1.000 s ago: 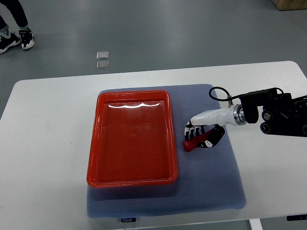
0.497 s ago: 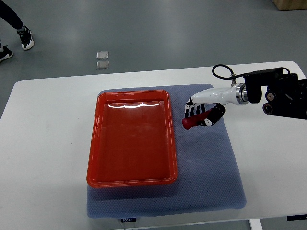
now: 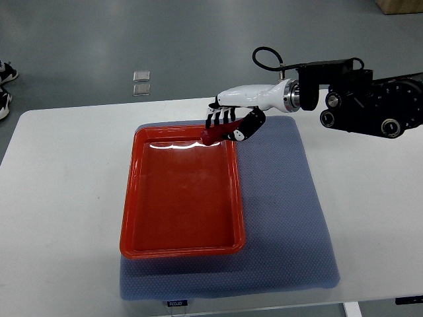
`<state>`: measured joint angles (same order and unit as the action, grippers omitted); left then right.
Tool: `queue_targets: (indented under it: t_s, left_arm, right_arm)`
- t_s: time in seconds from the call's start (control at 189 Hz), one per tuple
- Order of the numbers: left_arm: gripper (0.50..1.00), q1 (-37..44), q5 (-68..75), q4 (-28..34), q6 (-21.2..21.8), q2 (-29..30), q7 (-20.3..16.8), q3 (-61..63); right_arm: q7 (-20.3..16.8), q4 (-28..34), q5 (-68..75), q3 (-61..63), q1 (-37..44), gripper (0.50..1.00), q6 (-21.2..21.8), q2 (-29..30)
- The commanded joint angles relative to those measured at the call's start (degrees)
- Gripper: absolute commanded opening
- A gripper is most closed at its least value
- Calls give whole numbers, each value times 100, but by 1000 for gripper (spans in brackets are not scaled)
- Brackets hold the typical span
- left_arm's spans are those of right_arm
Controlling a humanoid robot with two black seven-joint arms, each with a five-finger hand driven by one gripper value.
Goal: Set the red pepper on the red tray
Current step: 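Lift the pepper with the right hand and carry it over the tray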
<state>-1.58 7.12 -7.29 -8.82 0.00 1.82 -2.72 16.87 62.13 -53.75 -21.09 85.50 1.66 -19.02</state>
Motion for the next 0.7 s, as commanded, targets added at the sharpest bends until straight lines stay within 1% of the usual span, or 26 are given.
queue_targets:
  t_s: [0.0, 0.111, 0.243, 0.365, 0.407, 0.429, 0.434, 0.439, 0.444, 0.45, 0.455, 0.471, 0.476, 0.497, 0.54, 0.661, 0.693]
  left_arm:
    - [1000, 0, 0, 0, -6, 0, 2, 0]
    - [1000, 0, 0, 0, 3, 0, 2, 0]
    - [1000, 0, 0, 0, 3, 0, -7, 0]
    - [1000, 0, 0, -9, 3, 0, 2, 0]
    - [1000, 0, 0, 0, 3, 0, 2, 0]
    - [1000, 0, 0, 0, 3, 0, 2, 0]
    - [1000, 0, 0, 0, 3, 0, 2, 0]
    - [1000, 0, 0, 0, 3, 0, 2, 0]
    - [1000, 0, 0, 0, 3, 0, 2, 0]
    - [1000, 0, 0, 0, 3, 0, 2, 0]
    - [1000, 0, 0, 0, -6, 0, 2, 0]
    - [1000, 0, 0, 0, 3, 0, 2, 0]
    - [1000, 0, 0, 0, 3, 0, 2, 0]
    - [1000, 0, 0, 0, -6, 0, -7, 0]
    - [1000, 0, 0, 0, -6, 0, 2, 0]
    - [1000, 0, 0, 0, -6, 0, -7, 0]
    - [1000, 0, 0, 0, -6, 0, 2, 0]
  right_arm:
    - [0, -43, -4, 62, -103, 525, -78, 302]
    - [0, -113, -4, 246, -323, 525, -122, 645]
    - [-9, -140, -21, 281, -472, 529, -148, 838]
    - [-9, -193, -21, 290, -622, 556, -183, 935]
    - [-9, -201, -21, 290, -666, 576, -183, 944]
    - [-9, -201, -21, 290, -683, 594, -183, 953]
    - [-9, -201, -21, 290, -683, 611, -183, 953]
    - [-9, -201, -21, 290, -683, 611, -183, 953]
    - [-9, -201, -21, 290, -683, 629, -183, 953]
    - [-9, -201, -21, 290, -683, 629, -183, 953]
    - [-9, -201, -21, 290, -692, 647, -183, 953]
    - [-9, -210, -21, 290, -692, 662, -183, 953]
    - [-9, -210, -21, 290, -701, 676, -183, 953]
    - [-9, -210, -21, 290, -718, 686, -183, 953]
    - [-9, -210, -13, 290, -727, 690, -183, 953]
    - [-9, -210, -4, 290, -754, 748, -183, 935]
    - [-9, -210, -4, 290, -754, 754, -175, 935]
